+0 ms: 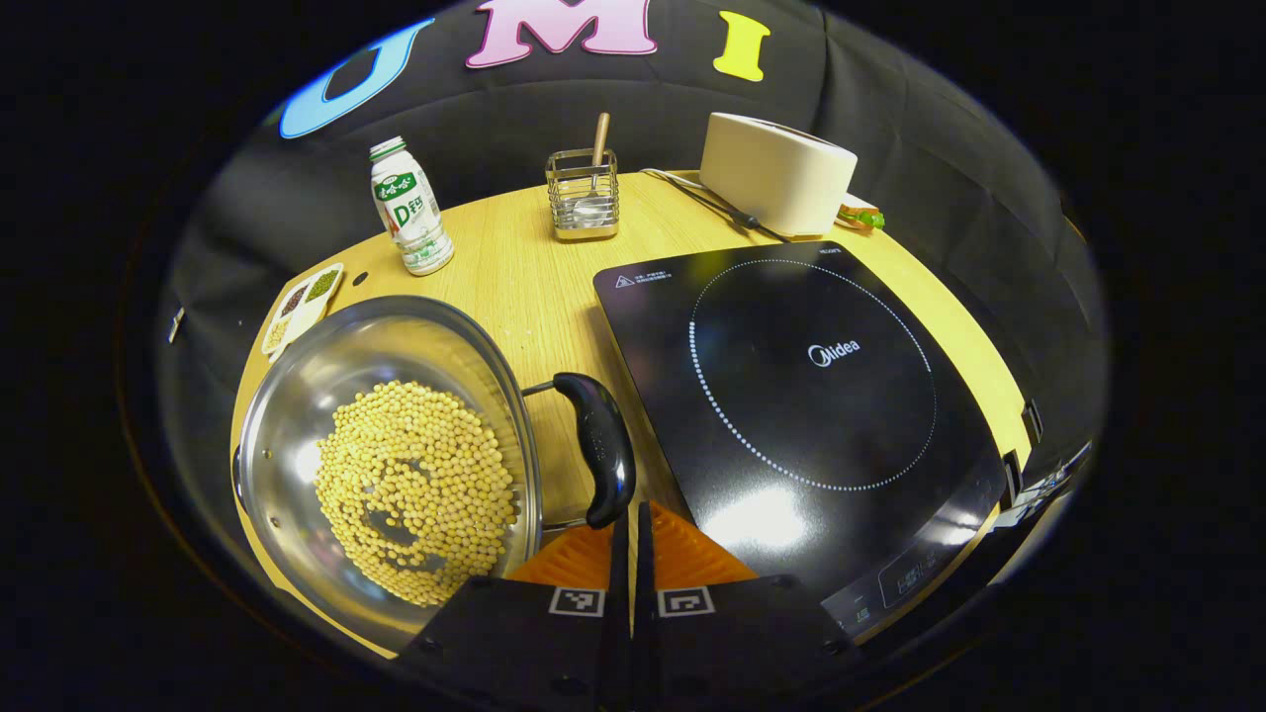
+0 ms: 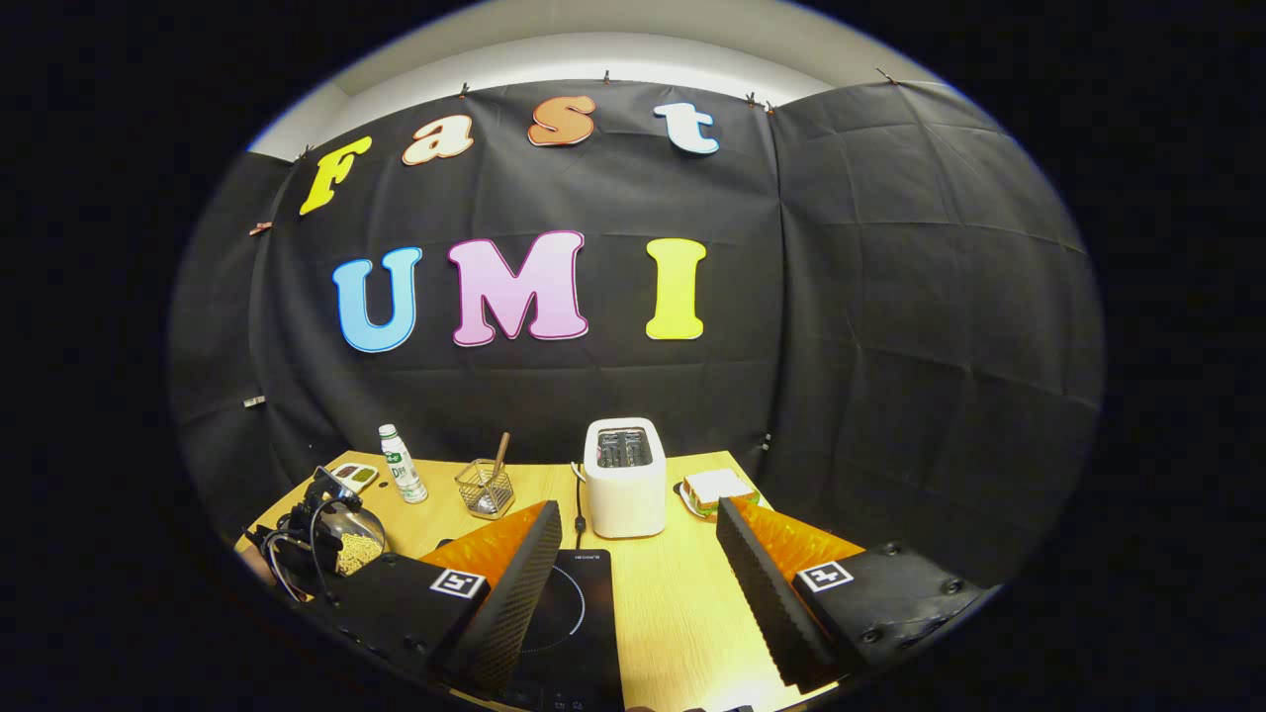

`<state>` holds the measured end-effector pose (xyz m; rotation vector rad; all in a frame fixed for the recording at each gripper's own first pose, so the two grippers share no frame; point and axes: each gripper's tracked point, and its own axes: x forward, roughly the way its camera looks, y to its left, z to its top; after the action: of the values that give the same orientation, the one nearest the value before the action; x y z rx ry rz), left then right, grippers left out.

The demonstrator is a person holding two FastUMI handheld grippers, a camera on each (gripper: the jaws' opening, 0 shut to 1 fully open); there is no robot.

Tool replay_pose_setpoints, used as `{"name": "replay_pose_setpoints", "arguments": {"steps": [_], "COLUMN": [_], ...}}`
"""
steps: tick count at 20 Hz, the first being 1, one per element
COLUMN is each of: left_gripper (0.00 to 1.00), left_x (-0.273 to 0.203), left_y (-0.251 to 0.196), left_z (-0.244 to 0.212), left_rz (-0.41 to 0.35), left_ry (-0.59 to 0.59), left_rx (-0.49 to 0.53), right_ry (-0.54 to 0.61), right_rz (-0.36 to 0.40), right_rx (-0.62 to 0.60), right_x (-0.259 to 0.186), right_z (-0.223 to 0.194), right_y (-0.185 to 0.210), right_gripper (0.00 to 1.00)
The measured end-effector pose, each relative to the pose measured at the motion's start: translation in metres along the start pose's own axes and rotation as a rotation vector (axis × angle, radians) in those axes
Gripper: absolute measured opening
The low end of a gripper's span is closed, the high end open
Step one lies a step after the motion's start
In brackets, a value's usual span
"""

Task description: First push the handle of the pot to place it horizontally, then grasp the pot with both hands and set it on the induction cooktop.

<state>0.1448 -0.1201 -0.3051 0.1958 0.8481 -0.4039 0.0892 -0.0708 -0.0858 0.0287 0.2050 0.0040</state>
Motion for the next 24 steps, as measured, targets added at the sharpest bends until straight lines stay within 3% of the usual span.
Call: {"name": "replay_pose_setpoints", "arguments": {"steps": [5,10,15,20,24], "left_gripper": [0.05,0.05,0.05,0.06,0.07], "left_x": [0.006,-0.010,-0.066,-0.144,-0.211], "left_y": [0.005,0.001,-0.002,0.020,0.055], "left_z": [0.013,0.030,0.036,0.045,0.057], "left_rz": [0.018,0.083,0.177,0.319,0.411], "left_ry": [-0.028,-0.084,-0.198,-0.359,-0.520], "left_rx": [0.012,-0.042,-0.088,-0.235,-0.348], "right_ry": [0.025,0.036,0.055,0.102,0.122], "right_rz": [0.033,0.092,0.155,0.254,0.279], "right_rx": [-0.011,-0.006,0.034,0.028,0.015], "right_x": [-0.003,-0.001,0.013,0.019,0.028], "right_z": [-0.009,-0.011,-0.016,-0.041,-0.047], "right_y": [0.004,0.009,0.011,0.027,0.039], "right_gripper": [0.98,0.98,0.99,0.98,0.99]}}
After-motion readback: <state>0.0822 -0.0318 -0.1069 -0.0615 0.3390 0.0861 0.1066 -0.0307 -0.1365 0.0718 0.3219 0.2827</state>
